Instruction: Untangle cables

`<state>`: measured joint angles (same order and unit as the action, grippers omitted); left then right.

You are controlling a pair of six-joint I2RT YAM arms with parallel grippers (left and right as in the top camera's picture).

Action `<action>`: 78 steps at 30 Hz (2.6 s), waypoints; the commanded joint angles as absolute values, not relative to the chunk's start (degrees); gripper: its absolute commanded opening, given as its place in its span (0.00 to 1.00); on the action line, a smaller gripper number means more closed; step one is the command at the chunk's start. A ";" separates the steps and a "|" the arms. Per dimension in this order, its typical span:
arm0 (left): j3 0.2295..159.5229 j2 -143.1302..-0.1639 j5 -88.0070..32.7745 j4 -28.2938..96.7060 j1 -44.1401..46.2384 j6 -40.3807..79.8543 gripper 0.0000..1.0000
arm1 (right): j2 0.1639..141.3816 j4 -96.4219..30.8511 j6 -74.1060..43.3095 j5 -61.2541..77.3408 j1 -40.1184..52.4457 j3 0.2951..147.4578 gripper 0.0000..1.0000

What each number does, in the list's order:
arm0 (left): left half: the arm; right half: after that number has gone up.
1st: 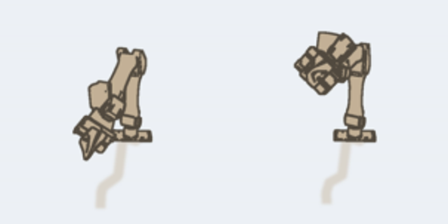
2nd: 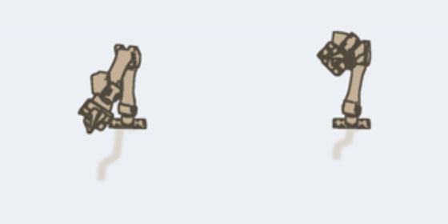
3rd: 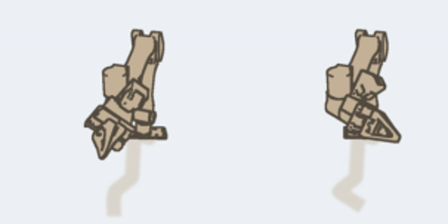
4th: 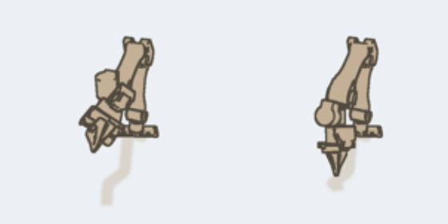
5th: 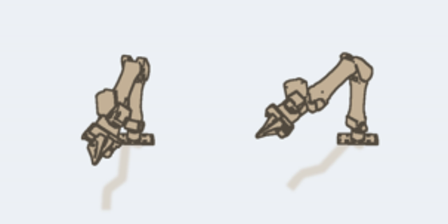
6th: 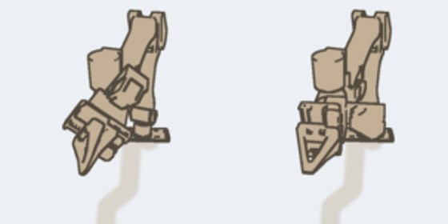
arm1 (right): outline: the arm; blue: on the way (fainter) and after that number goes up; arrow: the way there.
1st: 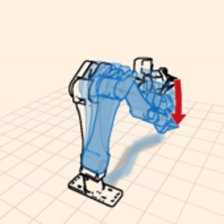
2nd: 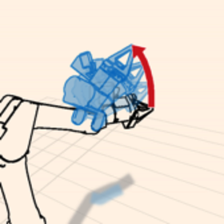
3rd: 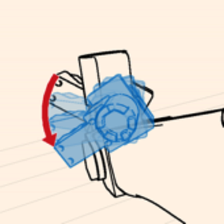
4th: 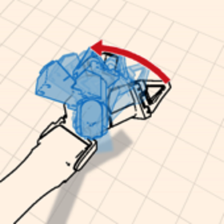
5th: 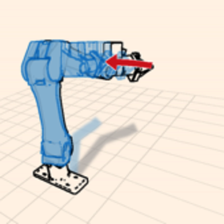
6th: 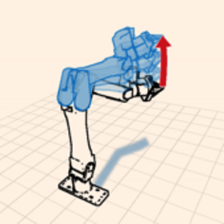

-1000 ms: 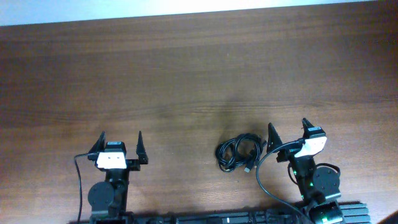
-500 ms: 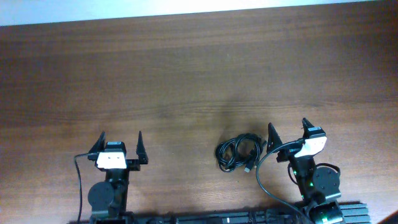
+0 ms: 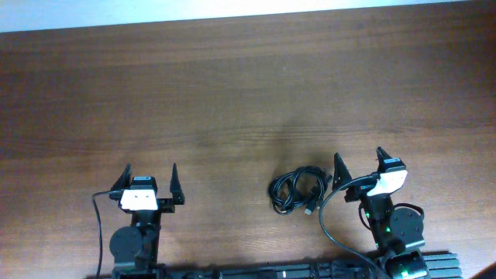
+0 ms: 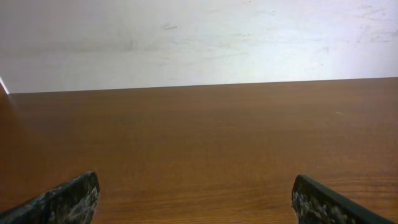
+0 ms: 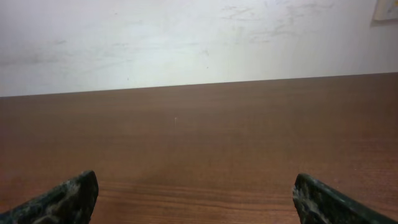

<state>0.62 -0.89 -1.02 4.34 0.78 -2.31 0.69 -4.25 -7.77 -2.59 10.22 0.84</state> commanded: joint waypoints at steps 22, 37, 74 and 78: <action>4.16 -0.73 -12.12 4.86 0.58 -1.72 0.99 | 0.21 -4.38 -7.75 -3.27 10.59 0.32 0.99; 33.08 -35.53 -25.15 20.05 0.64 -1.76 0.99 | 0.21 -4.38 -7.75 -3.27 10.59 0.32 0.99; 50.94 -57.45 -25.50 38.24 15.40 -15.14 0.99 | 71.57 -52.10 20.08 31.07 10.50 50.83 0.99; 50.94 -57.45 -25.52 37.52 15.40 -15.14 0.99 | 71.90 -51.53 24.23 31.31 10.50 49.76 0.98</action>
